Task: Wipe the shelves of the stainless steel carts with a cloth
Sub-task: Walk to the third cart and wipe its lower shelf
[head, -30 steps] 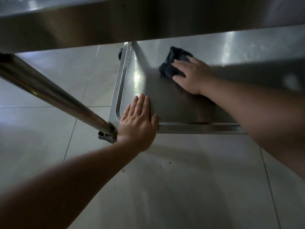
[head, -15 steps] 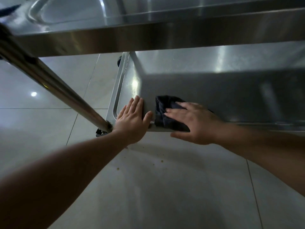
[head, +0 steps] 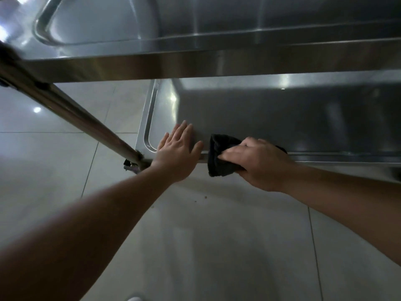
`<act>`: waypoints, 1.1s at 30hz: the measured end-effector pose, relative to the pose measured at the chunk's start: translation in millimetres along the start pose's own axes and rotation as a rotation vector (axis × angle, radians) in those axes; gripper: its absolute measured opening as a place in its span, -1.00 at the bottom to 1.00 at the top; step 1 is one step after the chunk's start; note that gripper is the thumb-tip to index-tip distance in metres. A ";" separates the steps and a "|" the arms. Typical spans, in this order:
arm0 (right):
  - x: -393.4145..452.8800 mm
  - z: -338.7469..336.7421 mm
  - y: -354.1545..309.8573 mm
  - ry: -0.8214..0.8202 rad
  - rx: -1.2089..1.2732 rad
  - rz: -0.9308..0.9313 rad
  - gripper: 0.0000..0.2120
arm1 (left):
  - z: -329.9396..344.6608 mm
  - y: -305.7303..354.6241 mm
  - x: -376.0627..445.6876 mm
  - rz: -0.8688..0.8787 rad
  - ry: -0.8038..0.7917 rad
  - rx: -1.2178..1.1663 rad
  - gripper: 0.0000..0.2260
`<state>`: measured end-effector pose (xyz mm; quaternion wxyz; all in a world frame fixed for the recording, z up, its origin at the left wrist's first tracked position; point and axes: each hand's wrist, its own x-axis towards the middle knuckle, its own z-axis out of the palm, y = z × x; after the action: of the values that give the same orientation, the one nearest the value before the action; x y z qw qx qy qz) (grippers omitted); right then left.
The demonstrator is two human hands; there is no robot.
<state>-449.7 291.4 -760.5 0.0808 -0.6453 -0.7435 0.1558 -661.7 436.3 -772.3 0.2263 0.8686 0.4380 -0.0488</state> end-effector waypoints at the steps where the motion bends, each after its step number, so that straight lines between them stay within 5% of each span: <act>1: -4.2 -7.3 -1.1 -0.047 0.071 0.040 -0.56 | 0.9 6.4 -9.2 0.020 -0.034 0.007 -0.32; 7: -52.9 -51.4 -26.5 -0.429 0.326 0.258 -0.61 | -10.9 52.1 -91.3 0.063 -0.154 0.058 -0.38; 13: -134.9 -100.0 -78.8 -0.708 0.398 0.464 -0.67 | -59.9 106.3 -202.9 -0.092 -0.487 0.149 -0.34; 18: -198.5 -190.0 -131.8 -0.672 0.524 0.581 -0.64 | -156.4 165.7 -272.9 -0.127 -0.620 0.182 -0.33; 26: -242.5 -397.4 -196.7 -0.561 0.500 0.631 -0.65 | -338.0 277.2 -338.3 -0.314 -0.431 0.124 -0.34; 33: -257.7 -540.4 -257.6 -0.435 0.435 0.647 -0.64 | -450.5 349.9 -382.3 -0.205 -0.353 0.194 -0.41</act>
<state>-477.0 75.9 -146.1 0.0038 -0.7650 -0.4527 0.4580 -672.6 170.5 -139.3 0.2088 0.8151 0.4710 -0.2647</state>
